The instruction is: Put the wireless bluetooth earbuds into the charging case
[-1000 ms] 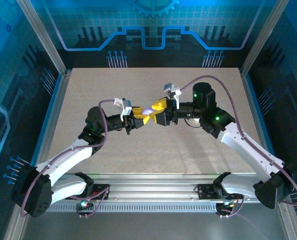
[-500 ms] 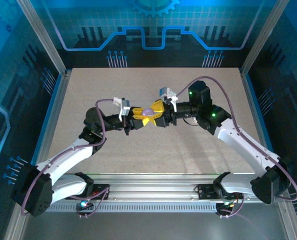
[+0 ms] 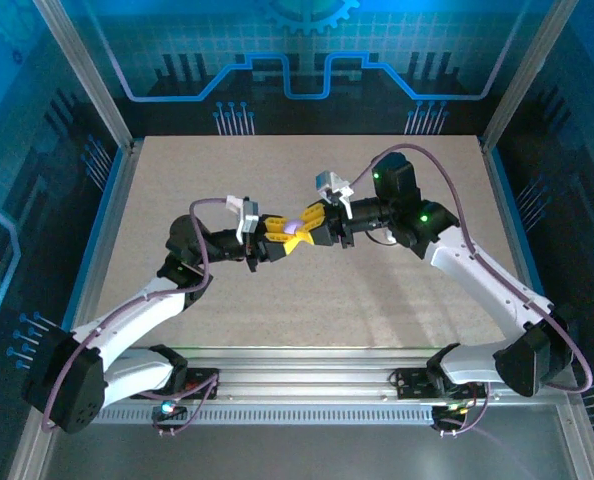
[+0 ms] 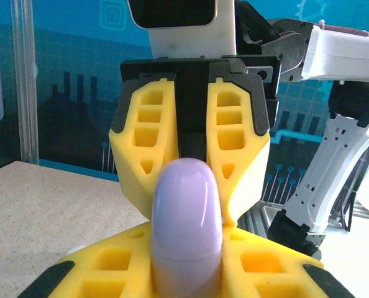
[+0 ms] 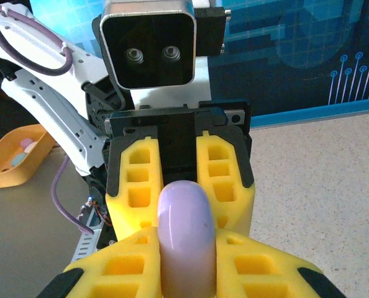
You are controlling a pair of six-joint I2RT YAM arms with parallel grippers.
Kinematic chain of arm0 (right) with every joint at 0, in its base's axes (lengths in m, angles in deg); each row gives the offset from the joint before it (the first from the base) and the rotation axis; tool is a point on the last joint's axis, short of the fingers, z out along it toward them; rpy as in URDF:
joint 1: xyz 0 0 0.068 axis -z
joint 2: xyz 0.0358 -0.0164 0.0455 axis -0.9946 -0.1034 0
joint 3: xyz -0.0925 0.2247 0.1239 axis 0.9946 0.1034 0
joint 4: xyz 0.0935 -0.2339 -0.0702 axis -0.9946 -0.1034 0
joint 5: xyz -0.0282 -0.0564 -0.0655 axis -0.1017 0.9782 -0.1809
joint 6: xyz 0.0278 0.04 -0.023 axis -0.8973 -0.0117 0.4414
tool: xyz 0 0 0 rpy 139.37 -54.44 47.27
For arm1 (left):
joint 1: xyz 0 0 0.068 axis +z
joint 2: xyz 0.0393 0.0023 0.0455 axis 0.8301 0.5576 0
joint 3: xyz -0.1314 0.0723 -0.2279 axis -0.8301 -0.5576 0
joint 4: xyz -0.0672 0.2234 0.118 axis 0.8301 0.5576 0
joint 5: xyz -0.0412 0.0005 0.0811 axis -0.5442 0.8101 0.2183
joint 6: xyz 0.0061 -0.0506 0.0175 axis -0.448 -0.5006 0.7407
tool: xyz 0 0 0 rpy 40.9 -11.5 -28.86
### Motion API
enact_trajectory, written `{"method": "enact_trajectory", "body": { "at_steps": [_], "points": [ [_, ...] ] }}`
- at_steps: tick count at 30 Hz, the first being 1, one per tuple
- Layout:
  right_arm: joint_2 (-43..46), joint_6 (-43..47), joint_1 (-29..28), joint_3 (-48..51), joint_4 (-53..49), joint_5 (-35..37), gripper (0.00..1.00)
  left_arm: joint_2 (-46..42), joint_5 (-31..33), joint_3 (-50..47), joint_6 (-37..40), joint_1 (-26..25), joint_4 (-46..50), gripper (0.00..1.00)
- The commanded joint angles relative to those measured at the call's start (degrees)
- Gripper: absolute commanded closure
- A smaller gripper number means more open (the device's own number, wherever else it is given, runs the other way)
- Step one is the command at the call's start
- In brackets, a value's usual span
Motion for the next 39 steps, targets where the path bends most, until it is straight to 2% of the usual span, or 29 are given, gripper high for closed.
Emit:
{"method": "enact_trajectory", "body": {
  "at_steps": [1,5,6,7,8,13,18,21,24,31,39],
  "points": [
    [-0.55,0.89,-0.58,-1.58,-2.56,-1.97,0.9,-1.02,0.91,1.49,2.32,-0.08,1.8,0.69],
    [0.63,-1.03,-0.04,-0.52,-3.35,4.44,0.91,-3.21,4.75,-0.36,3.49,-0.08,3.5,0.37],
    [1.09,-2.02,0.46,0.11,-3.39,6.49,0.91,-4.1,6.04,-0.82,3.77,-0.08,5.07,0.27],
    [1.4,-2.68,0.98,0.7,-3.78,7.72,0.91,-5.08,7.21,-1.11,4.41,-0.08,7.59,0.08],
    [1.63,-3.79,1.7,1.48,-4.18,9.03,0.9,-6.18,8.31,-1.37,5.57,-0.08,10.96,0.01],
    [-0.77,-7.36,3.92,3.13,-11.08,13.86,0.89,-11.13,17.14,-2.24,9.21,-0.04,25.69,0.01],
    [-7.6,-11.49,4.85,3.39,-17.2,20.9,0.89,-14.97,29.92,-3.27,7.26,-0.01,35.82,0.01],
    [-13.49,-14.45,7.58,2.92,-18.72,24.57,0.89,-14.74,39.0,-2.04,4.7,0.14,42.54,0.01],
    [-19.76,-16.75,11.25,1.93,-18.66,24.72,0.89,-11.8,41.54,0.12,2.78,1.25,47.36,0.01],
    [-32.62,-18.33,18.21,-3.27,-19.89,23.79,0.89,-3.55,48.28,3.28,-1.33,3.09,51.25,0.01],
    [-38.69,-17.74,24.13,-7.37,-21.65,22.48,0.88,1.08,59.79,3.94,-6.71,10.63,51.02,0.01]
  ]
}}
